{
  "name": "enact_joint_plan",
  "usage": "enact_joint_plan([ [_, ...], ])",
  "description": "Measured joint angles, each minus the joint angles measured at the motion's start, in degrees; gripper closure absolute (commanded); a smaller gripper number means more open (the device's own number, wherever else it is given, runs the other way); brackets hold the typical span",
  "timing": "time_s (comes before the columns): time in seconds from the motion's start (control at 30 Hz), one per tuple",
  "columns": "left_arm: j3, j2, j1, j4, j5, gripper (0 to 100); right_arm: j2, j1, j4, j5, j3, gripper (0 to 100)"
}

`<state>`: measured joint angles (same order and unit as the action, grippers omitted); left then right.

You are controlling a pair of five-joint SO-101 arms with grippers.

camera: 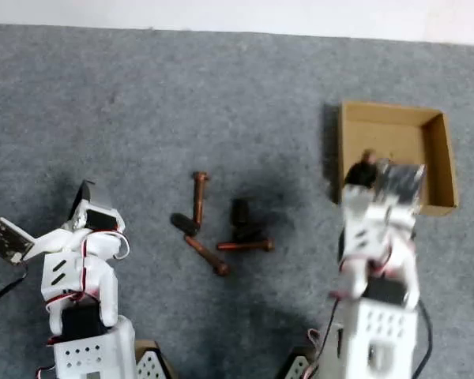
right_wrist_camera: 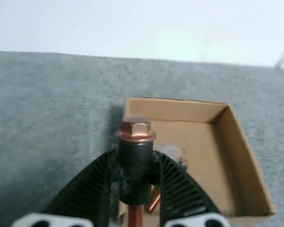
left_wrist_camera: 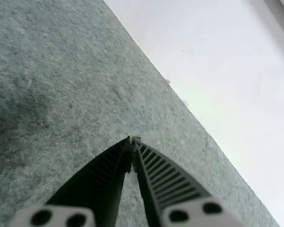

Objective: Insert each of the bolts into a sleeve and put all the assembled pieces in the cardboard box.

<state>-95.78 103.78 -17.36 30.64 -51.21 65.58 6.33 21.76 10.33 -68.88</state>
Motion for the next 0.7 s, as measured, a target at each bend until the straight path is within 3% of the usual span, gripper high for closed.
enact_joint_plan([
  [0.33,0.00,0.00,0.00,0.00,0.00,96,-54.42,8.53,2.46,-3.87,40.44,98.8],
  [0.57,0.00,0.00,0.00,0.00,0.00,96,-66.64,8.44,9.67,-3.96,51.25,98.6],
  [0.7,0.00,0.00,0.00,0.00,0.00,96,-67.25,7.38,9.67,-3.96,52.13,90.3],
])
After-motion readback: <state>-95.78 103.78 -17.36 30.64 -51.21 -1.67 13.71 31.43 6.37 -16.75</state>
